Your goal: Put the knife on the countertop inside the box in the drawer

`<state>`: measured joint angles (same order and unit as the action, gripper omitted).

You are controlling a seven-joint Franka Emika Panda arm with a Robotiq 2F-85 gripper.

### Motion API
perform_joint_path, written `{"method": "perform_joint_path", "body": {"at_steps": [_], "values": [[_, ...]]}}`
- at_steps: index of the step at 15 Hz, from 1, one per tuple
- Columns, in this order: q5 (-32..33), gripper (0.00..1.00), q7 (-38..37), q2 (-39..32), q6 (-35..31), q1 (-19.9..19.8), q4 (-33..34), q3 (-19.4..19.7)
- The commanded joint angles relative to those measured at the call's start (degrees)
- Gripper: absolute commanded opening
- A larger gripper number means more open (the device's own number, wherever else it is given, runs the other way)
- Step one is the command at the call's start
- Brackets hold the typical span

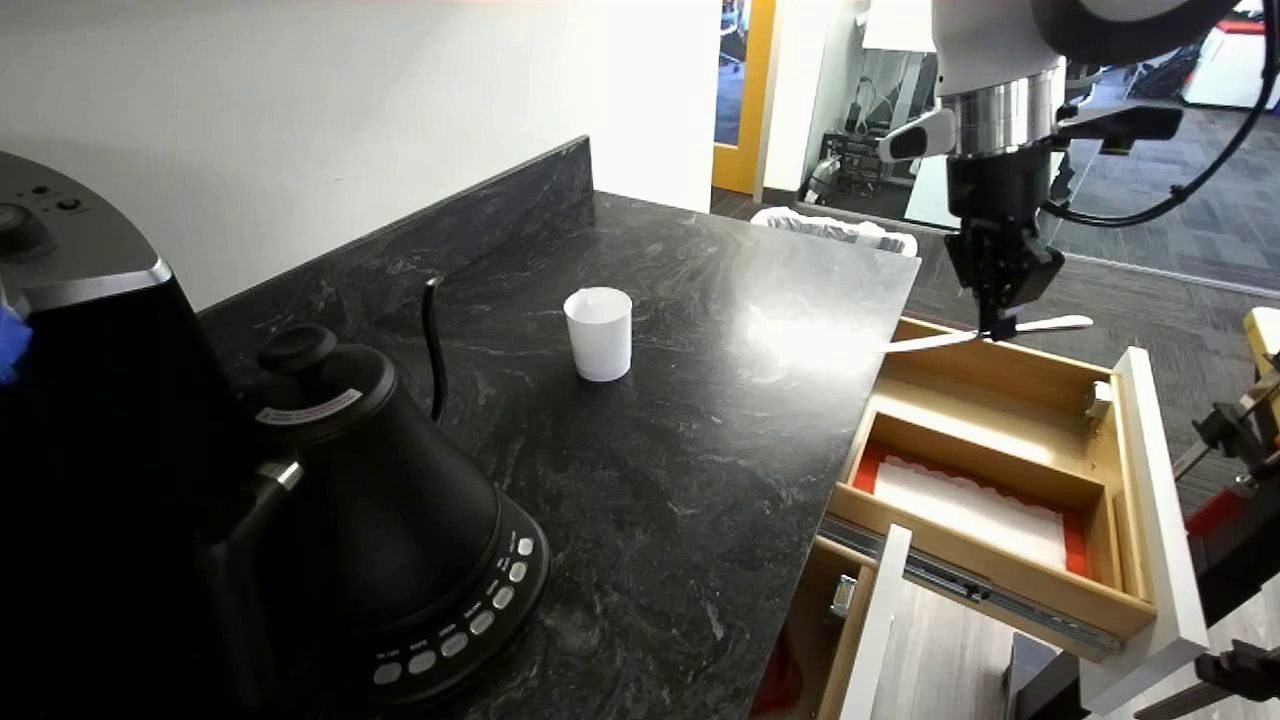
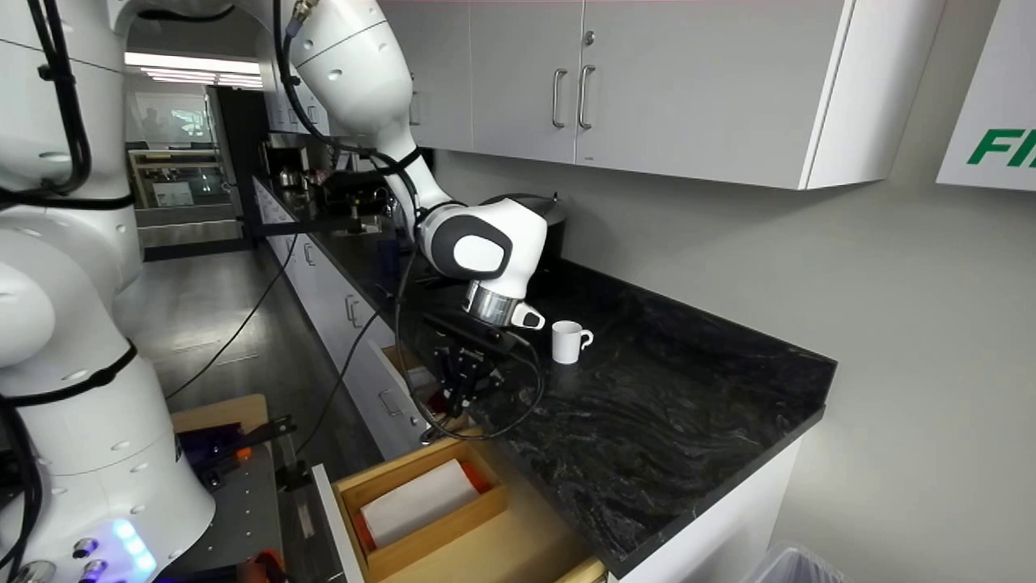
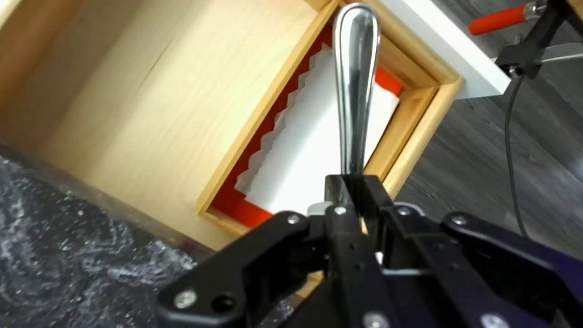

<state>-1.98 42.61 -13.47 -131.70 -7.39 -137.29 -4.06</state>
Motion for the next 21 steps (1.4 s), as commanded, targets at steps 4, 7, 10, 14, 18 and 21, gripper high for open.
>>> {"method": "perform_joint_path", "body": {"at_steps": [4,7,10,14,18,21], "values": [[-6.01,0.07,0.89,6.13,-1.62,1.73,-8.79,-0.35],[-9.42,0.07,1.04,5.66,-2.1,1.81,-9.76,-0.3],[-10.96,0.07,-0.42,5.21,-4.38,1.89,-11.13,0.13],[-12.83,0.07,-0.78,5.06,-9.26,1.66,-13.26,0.39],[-15.83,0.07,-1.25,4.48,-13.49,1.3,-14.84,0.33],[-17.18,0.07,-1.4,4.07,-14.98,1.3,-15.47,0.1]]}}
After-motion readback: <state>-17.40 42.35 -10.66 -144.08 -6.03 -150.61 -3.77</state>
